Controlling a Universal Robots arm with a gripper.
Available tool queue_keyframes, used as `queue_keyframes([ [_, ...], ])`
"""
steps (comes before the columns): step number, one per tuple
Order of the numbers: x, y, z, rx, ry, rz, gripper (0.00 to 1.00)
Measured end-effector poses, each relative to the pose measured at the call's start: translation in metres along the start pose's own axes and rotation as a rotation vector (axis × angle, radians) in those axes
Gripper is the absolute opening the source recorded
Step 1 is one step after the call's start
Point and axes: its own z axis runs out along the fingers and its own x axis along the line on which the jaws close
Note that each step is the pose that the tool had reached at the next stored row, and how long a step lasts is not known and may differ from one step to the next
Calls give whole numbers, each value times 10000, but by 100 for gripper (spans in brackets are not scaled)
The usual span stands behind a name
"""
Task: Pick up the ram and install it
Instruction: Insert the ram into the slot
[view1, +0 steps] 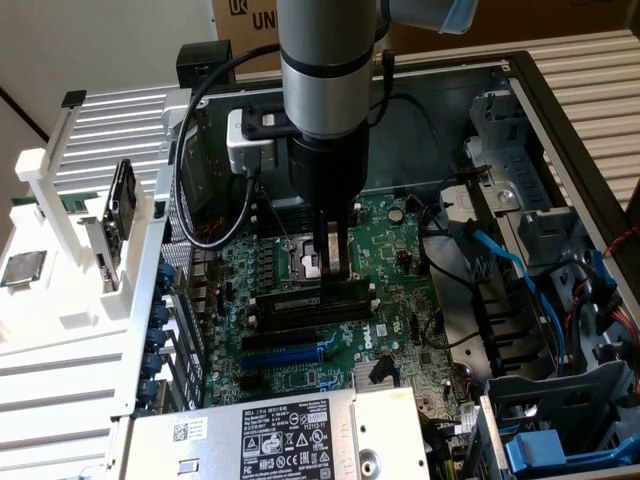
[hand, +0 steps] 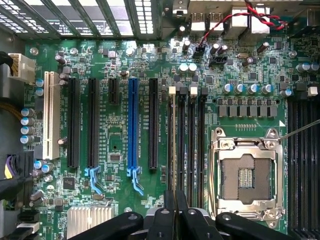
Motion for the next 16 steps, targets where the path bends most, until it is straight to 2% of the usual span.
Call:
queue_keyframes([
  [16, -9, 2, 30, 0, 1, 1, 12],
])
